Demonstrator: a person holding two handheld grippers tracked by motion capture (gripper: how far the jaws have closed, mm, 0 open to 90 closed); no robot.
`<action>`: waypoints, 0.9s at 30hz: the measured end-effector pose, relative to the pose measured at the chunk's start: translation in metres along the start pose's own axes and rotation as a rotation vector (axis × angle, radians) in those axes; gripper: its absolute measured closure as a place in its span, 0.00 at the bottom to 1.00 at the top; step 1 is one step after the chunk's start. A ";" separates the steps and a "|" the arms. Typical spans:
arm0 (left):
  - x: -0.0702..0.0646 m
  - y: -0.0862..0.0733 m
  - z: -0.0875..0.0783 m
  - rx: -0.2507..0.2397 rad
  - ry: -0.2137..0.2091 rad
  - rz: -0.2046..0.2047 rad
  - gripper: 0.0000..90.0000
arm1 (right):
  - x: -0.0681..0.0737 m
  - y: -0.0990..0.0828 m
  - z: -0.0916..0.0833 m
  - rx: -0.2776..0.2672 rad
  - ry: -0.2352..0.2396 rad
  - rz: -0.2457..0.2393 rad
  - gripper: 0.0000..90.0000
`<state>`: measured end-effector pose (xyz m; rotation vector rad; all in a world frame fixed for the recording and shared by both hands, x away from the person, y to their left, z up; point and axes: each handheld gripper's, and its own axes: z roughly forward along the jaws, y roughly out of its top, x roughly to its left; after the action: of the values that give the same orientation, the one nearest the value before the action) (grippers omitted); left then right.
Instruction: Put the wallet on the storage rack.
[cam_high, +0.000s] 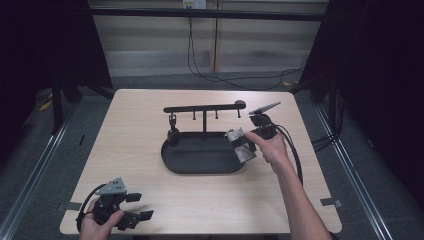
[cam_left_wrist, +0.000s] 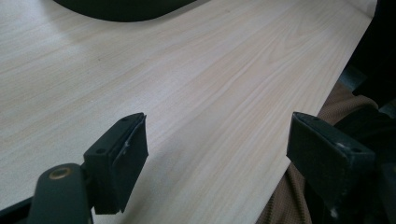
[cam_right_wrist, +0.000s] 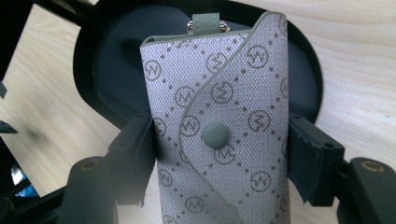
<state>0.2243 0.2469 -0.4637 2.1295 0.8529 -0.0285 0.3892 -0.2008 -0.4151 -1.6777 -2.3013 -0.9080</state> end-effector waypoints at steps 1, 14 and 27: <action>0.000 0.000 0.000 0.002 0.001 0.000 0.23 | 0.000 0.000 0.002 0.002 0.005 0.008 0.36; 0.000 0.000 0.000 0.001 -0.006 0.002 0.23 | -0.004 -0.001 0.023 -0.044 0.012 0.048 0.35; -0.001 0.000 0.001 0.004 0.000 0.004 0.23 | -0.005 -0.002 0.047 -0.046 -0.032 0.099 0.35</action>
<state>0.2241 0.2460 -0.4638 2.1352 0.8493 -0.0282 0.3996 -0.1796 -0.4566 -1.8191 -2.2110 -0.9270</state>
